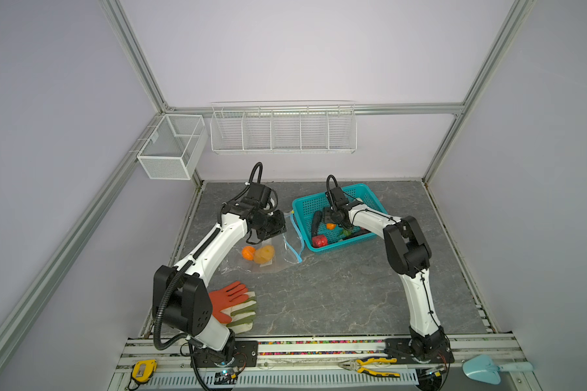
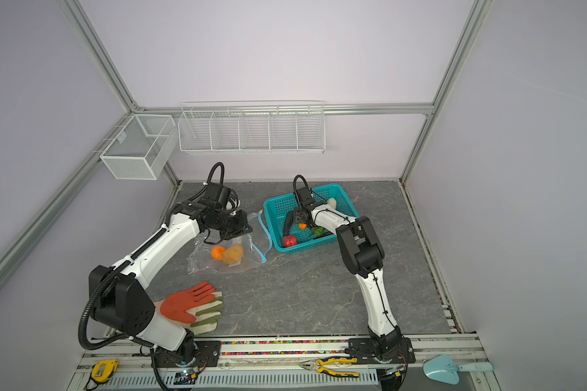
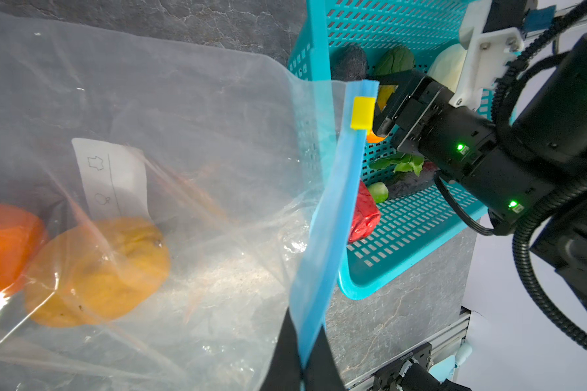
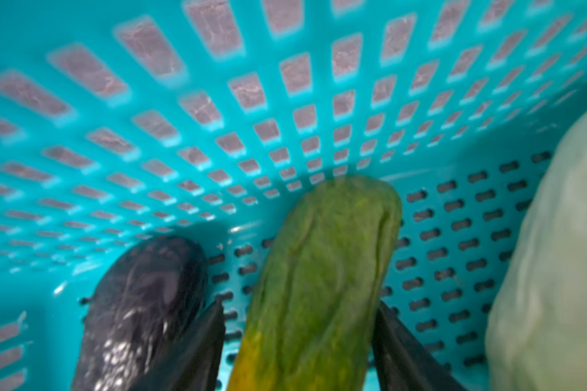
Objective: Place the food in the zip-top bag and seal the zipper
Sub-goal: 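Close the right gripper on the green cucumber and lift it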
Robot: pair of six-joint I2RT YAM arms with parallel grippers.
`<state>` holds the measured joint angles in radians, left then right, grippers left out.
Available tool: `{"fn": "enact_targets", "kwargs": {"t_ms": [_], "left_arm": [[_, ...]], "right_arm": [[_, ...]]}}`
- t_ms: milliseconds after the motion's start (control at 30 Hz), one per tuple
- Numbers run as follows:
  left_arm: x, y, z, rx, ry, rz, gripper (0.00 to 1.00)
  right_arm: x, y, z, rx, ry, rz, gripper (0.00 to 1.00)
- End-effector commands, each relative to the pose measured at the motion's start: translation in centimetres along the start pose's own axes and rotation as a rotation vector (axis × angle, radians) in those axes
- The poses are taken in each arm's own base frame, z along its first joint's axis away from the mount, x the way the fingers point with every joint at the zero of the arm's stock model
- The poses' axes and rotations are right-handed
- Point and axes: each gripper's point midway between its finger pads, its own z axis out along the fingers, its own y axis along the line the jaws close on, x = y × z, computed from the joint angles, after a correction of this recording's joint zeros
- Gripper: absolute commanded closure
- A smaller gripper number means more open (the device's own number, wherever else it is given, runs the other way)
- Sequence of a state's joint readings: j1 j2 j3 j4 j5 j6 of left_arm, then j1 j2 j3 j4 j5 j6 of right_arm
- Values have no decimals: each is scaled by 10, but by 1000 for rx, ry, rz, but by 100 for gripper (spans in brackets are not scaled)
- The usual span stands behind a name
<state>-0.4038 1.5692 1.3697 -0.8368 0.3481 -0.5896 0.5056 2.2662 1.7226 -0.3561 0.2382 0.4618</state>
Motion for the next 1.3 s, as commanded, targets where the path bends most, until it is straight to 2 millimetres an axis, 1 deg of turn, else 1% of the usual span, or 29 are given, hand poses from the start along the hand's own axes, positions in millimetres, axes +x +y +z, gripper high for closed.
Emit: {"fn": "enact_targets", "kwargs": {"t_ms": [0,100,167,300,567,700,800,967,1100,1267], "left_arm": [[1,-1,1,19,0,16,100],[2,1,2,10,9,19,100],[3,2,3,5,16,23,100],[1,3,3,-5,11,20,100],[-2,3,3,-6,4,15,100],[-3,4,4,-16,4,14,100],[-3,4,6,-15,6,14,100],[-4,3,8,-9,11,16,100],[-5,3,8,-13,18,22,100],[-5,2,6,-12,14,29,100]], "right_arm": [[6,-3,1,7,33,20,31],[5,-5,-3,8,20,33,33],[6,-6,-2,3,24,44,35],[6,0,-1,-48,38,58,38],[-10,-8,-27,-93,-14,73,45],[-15,-1,-34,-178,-33,59,46],[-16,1,-36,-212,-30,54,47],[-15,-7,-45,-206,-27,39,49],[-12,-11,-58,-223,-16,13,51],[-12,-11,-74,-272,-21,-60,52]]}}
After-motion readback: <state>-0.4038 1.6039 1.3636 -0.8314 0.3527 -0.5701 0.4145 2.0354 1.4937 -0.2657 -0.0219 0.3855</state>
